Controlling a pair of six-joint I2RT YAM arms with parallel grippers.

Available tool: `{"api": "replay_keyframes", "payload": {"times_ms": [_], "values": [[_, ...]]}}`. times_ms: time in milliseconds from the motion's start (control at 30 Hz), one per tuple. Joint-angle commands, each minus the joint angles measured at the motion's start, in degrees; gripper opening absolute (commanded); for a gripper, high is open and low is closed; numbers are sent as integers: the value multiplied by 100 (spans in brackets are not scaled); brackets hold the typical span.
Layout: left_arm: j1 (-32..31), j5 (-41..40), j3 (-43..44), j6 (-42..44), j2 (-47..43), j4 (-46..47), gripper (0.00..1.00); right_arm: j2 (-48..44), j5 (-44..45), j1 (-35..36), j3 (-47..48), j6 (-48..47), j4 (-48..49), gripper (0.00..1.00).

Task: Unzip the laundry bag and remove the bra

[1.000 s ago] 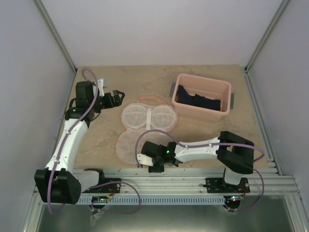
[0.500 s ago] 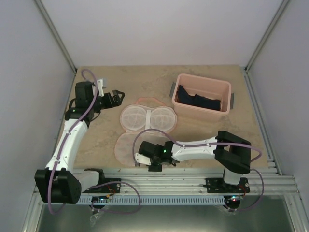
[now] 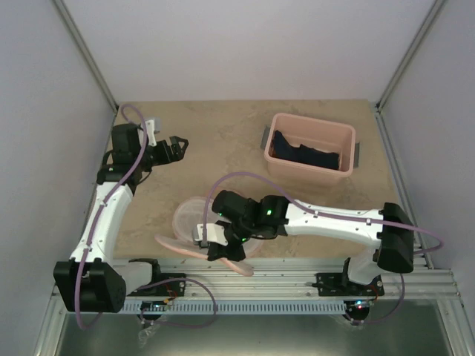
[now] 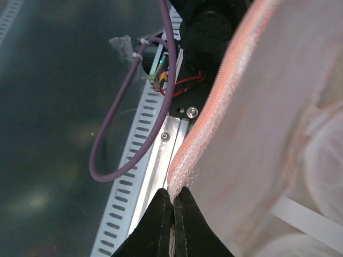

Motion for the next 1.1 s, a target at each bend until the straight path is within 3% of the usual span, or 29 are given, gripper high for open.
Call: {"api": "replay_keyframes", "payload": {"times_ms": [0, 267, 700, 833, 1000, 1067], "values": [[45, 23, 112, 54, -96, 5, 99, -189, -892, -585, 78, 282, -345, 1], [53, 67, 79, 36, -113, 4, 99, 266, -1645, -2234, -265, 355, 252, 0], [53, 135, -30, -11, -145, 66, 99, 1329, -1316, -3102, -559, 496, 716, 1], [53, 166, -30, -28, -139, 62, 99, 1623, -937, -3095, -527, 527, 618, 10], [53, 157, -46, -10, -162, 66, 99, 1567, 646, -3095, -261, 899, 363, 49], [53, 170, -57, -10, -150, 71, 99, 1435, 1329, -3064, -51, 1017, 147, 54]]}}
